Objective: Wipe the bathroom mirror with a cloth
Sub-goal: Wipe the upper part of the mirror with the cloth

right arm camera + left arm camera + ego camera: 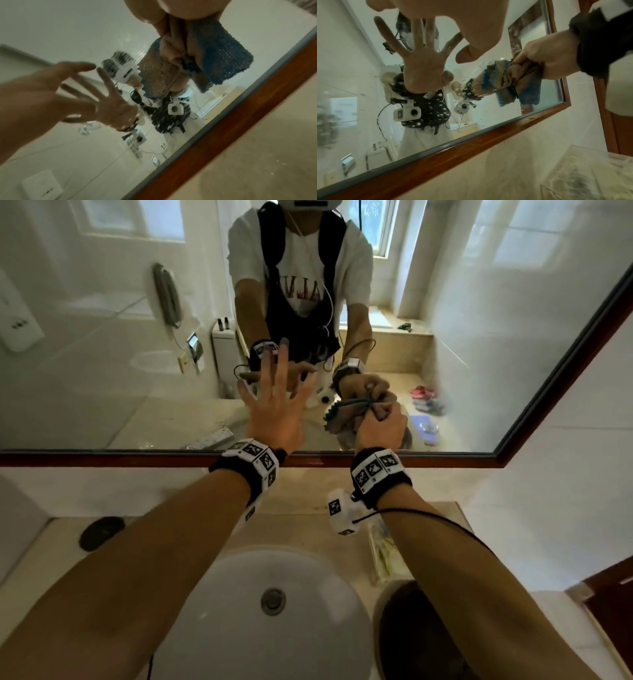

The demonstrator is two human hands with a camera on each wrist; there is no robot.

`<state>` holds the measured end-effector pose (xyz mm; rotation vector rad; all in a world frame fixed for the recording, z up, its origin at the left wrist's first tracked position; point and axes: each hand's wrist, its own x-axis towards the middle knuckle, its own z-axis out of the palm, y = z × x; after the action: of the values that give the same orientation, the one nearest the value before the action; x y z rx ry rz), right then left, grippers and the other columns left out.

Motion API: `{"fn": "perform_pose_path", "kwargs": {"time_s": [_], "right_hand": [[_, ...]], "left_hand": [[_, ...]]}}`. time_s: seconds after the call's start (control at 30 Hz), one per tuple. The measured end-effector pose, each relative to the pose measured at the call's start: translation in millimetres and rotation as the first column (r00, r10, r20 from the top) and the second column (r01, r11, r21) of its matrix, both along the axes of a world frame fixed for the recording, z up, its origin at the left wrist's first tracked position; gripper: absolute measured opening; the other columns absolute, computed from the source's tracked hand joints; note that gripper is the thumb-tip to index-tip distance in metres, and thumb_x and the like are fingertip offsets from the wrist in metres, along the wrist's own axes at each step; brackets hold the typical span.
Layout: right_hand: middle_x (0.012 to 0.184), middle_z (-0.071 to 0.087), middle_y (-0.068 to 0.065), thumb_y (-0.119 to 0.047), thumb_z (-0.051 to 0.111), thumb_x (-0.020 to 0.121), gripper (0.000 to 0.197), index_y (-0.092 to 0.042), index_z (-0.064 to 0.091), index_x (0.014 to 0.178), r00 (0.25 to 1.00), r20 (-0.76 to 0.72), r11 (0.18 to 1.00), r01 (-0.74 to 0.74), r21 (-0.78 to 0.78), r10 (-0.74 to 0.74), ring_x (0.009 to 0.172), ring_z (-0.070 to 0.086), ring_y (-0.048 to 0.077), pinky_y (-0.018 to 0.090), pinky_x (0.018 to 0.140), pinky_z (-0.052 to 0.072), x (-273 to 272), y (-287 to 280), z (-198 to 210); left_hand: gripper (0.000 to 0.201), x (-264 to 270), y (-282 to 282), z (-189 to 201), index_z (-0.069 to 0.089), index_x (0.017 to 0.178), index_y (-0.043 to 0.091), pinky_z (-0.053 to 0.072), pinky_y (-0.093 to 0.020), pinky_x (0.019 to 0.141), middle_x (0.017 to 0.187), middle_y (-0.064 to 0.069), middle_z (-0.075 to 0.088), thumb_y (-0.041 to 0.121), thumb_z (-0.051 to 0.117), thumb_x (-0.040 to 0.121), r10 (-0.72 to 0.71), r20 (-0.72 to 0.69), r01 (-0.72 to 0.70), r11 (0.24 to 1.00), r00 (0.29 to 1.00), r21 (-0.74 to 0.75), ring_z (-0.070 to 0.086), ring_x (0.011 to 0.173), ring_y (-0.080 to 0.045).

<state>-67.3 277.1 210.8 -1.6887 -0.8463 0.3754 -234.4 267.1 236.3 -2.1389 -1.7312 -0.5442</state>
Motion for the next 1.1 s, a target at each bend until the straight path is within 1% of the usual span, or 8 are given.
{"fn": "perform_pose_path", "kwargs": {"time_s": [0.2, 0.3, 0.47, 0.57, 0.67, 0.8, 0.9, 1.1], "right_hand": [[0.105, 0.046, 0.008, -0.019, 0.053, 0.092, 0.005, -0.014, 0.055, 0.09, 0.996, 0.02, 0.996, -0.088, 0.026, 0.087, 0.084, 0.053, 0.027, 0.031, 0.074, 0.043, -92, -2, -16], [0.105, 0.046, 0.006, -0.017, 0.053, 0.091, 0.005, -0.013, 0.056, 0.09, 0.996, -0.017, 0.996, -0.085, 0.032, 0.085, 0.083, 0.053, 0.025, 0.031, 0.076, 0.045, -107, -2, -18], [0.097, 0.045, 0.003, -0.015, 0.054, 0.091, 0.008, -0.01, 0.059, 0.088, 0.998, -0.016, 0.996, -0.063, 0.057, 0.064, 0.079, 0.047, 0.021, 0.029, 0.075, 0.042, -91, -3, -16], [0.097, 0.048, 0.005, -0.014, 0.054, 0.09, 0.007, -0.014, 0.056, 0.084, 0.999, -0.046, 0.999, -0.02, 0.034, 0.021, 0.076, 0.046, 0.021, 0.029, 0.072, 0.04, -65, -2, -14], [0.099, 0.061, 0.013, -0.012, 0.052, 0.083, 0.01, -0.021, 0.054, 0.08, 0.99, -0.122, 0.997, 0.074, 0.033, -0.07, 0.084, 0.059, 0.029, 0.039, 0.08, 0.053, -25, 2, -14], [0.112, 0.063, 0.017, -0.009, 0.048, 0.089, 0.021, -0.01, 0.063, 0.104, 0.96, -0.174, 0.975, 0.215, -0.052, -0.221, 0.1, 0.061, 0.031, 0.03, 0.081, 0.045, 44, -2, -11], [0.122, 0.057, 0.017, -0.007, 0.044, 0.092, 0.026, -0.009, 0.061, 0.111, 0.943, -0.167, 0.957, 0.277, -0.082, -0.287, 0.105, 0.059, 0.035, 0.033, 0.084, 0.047, 76, -1, -12], [0.139, 0.042, 0.019, -0.014, 0.046, 0.098, 0.033, -0.007, 0.048, 0.129, 0.922, -0.19, 0.941, 0.337, -0.039, -0.338, 0.124, 0.047, 0.037, 0.041, 0.103, 0.039, 44, 13, -33]], "left_hand": [[0.098, -26, 6, 3, 0.01, 0.151, 0.046, 0.011, -0.079, 0.104, 0.157, -0.006, -0.034, 0.036, 0.074, 0.077, -0.054, -0.057, 0.05, 0.996, 0.997, -0.07, -0.028, 0.145, -0.033], [0.098, -29, 12, 1, 0.01, 0.15, 0.048, 0.009, -0.08, 0.102, 0.154, -0.003, -0.038, 0.039, 0.075, 0.077, -0.081, -0.045, 0.078, 0.994, 0.996, -0.079, -0.031, 0.143, -0.032], [0.104, -31, 11, -1, 0.013, 0.151, 0.046, 0.015, -0.081, 0.099, 0.157, -0.006, -0.032, 0.044, 0.078, 0.071, -0.087, -0.086, 0.081, 0.994, 0.992, -0.073, -0.026, 0.145, -0.034], [0.104, -30, 10, 0, 0.008, 0.151, 0.046, 0.016, -0.081, 0.1, 0.156, -0.007, -0.034, 0.034, 0.076, 0.074, -0.065, -0.098, 0.057, 0.995, 0.993, -0.085, -0.029, 0.144, -0.033], [0.102, -29, 9, 0, 0.004, 0.151, 0.046, 0.015, -0.081, 0.101, 0.156, -0.007, -0.036, 0.021, 0.069, 0.077, -0.06, -0.091, 0.053, 0.996, 0.994, -0.074, -0.031, 0.143, -0.034], [0.103, -24, 8, -3, 0.0, 0.151, 0.046, 0.009, -0.081, 0.102, 0.152, -0.006, -0.042, 0.017, 0.066, 0.078, -0.047, -0.074, 0.041, 0.996, 0.996, -0.081, -0.035, 0.141, -0.033], [0.103, -21, 10, -6, -0.002, 0.152, 0.044, 0.01, -0.082, 0.101, 0.15, -0.007, -0.044, 0.023, 0.068, 0.079, -0.03, -0.068, 0.024, 0.996, 0.997, -0.085, -0.033, 0.142, -0.036], [0.102, -19, 15, -14, -0.007, 0.151, 0.042, 0.013, -0.082, 0.099, 0.149, -0.011, -0.044, 0.031, 0.067, 0.081, -0.002, -0.076, -0.002, 0.999, 0.997, -0.053, -0.028, 0.143, -0.04]]}}
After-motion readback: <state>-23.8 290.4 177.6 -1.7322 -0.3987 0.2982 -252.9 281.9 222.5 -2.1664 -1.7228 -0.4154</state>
